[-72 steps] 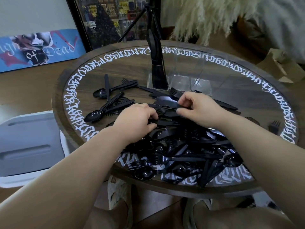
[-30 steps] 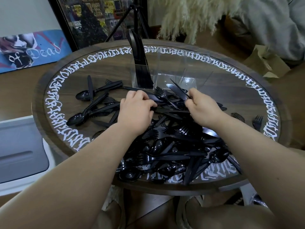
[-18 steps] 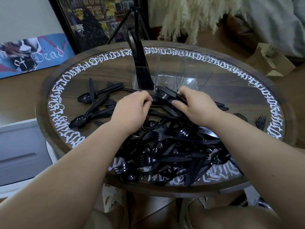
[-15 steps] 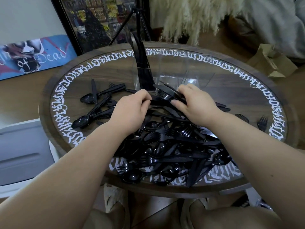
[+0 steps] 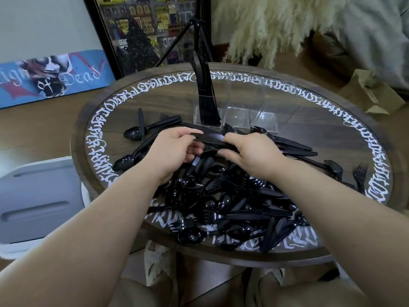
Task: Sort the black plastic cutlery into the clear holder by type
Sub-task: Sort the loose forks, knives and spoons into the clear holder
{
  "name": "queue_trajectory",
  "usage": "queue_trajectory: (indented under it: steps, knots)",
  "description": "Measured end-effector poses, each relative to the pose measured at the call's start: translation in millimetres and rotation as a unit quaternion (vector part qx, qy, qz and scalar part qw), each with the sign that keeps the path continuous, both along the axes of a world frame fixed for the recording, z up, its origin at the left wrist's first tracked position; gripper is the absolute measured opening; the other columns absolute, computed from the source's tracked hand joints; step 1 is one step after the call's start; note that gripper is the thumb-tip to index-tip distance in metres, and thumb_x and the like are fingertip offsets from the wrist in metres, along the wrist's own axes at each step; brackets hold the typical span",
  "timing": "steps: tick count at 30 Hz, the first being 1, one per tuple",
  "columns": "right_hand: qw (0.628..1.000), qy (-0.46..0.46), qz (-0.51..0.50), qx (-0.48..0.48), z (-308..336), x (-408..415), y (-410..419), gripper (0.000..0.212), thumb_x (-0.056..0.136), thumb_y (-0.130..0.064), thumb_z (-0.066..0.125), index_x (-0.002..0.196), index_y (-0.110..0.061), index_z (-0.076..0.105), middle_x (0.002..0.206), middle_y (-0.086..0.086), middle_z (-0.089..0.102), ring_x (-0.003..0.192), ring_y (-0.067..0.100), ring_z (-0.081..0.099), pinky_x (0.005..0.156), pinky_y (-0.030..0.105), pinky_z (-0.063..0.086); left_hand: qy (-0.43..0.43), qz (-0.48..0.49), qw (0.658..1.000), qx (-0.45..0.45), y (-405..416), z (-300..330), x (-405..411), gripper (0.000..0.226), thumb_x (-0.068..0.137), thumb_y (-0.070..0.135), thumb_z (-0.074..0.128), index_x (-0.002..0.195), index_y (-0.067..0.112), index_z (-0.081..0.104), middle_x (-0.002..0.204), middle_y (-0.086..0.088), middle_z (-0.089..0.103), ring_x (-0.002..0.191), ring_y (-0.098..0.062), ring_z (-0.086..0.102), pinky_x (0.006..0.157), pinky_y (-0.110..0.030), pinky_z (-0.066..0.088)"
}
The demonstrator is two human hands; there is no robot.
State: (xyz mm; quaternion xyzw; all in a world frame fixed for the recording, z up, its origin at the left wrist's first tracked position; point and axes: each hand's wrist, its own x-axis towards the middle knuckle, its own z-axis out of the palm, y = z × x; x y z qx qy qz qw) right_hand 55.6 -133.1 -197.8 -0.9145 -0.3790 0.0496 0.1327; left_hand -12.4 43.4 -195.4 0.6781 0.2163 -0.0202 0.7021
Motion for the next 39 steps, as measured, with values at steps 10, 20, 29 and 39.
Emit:
queue_trajectory:
  steps: [10, 20, 29, 39]
  knots:
    - [0.999, -0.015, -0.036, 0.035, -1.7, -0.3, 3.1, 0.033, 0.100, -0.044, 0.027, 0.090, -0.021, 0.049, 0.083, -0.003, 0.053, 0.084, 0.027, 0.055, 0.069, 0.034, 0.038, -0.011, 0.001, 0.996, 0.091, 9.3, -5.6, -2.2, 0.020, 0.098, 0.012, 0.049, 0.091, 0.018, 0.066, 0.076, -0.003, 0.070, 0.064, -0.003, 0.066, 0.055, -0.014, 0.048]
    - [0.996, -0.042, -0.035, -0.064, -3.7, -5.4, 11.5, 0.063, 0.092, -0.063, 0.024, 0.136, -0.023, 0.045, 0.117, 0.000, 0.060, 0.112, 0.025, 0.048, 0.092, 0.038, 0.042, -0.016, 0.058, 0.995, 0.074, 9.7, -8.7, 0.9, 0.025, 0.098, 0.010, 0.047, 0.086, 0.019, 0.067, 0.075, -0.004, 0.071, 0.063, -0.005, 0.067, 0.051, -0.014, 0.047]
    - [0.995, -0.026, -0.020, -0.097, -6.7, -4.9, 12.5, 0.054, 0.098, -0.049, 0.027, 0.140, -0.016, 0.037, 0.122, 0.005, 0.059, 0.111, 0.026, 0.040, 0.096, 0.040, 0.037, -0.009, 0.067, 0.996, 0.060, 5.2, -8.2, 2.8, 0.023, 0.098, 0.012, 0.047, 0.089, 0.017, 0.067, 0.073, -0.002, 0.071, 0.061, -0.003, 0.066, 0.054, -0.015, 0.049]
    - [0.997, -0.008, -0.034, -0.067, -5.7, -9.4, 14.7, 0.047, 0.099, -0.031, 0.029, 0.145, -0.018, 0.032, 0.126, 0.006, 0.051, 0.109, 0.033, 0.056, 0.087, 0.042, 0.046, -0.031, -0.010, 0.993, 0.112, -4.3, -6.3, 5.7, 0.022, 0.100, 0.020, 0.042, 0.099, 0.022, 0.064, 0.081, 0.004, 0.068, 0.066, 0.000, 0.060, 0.061, -0.017, 0.045]
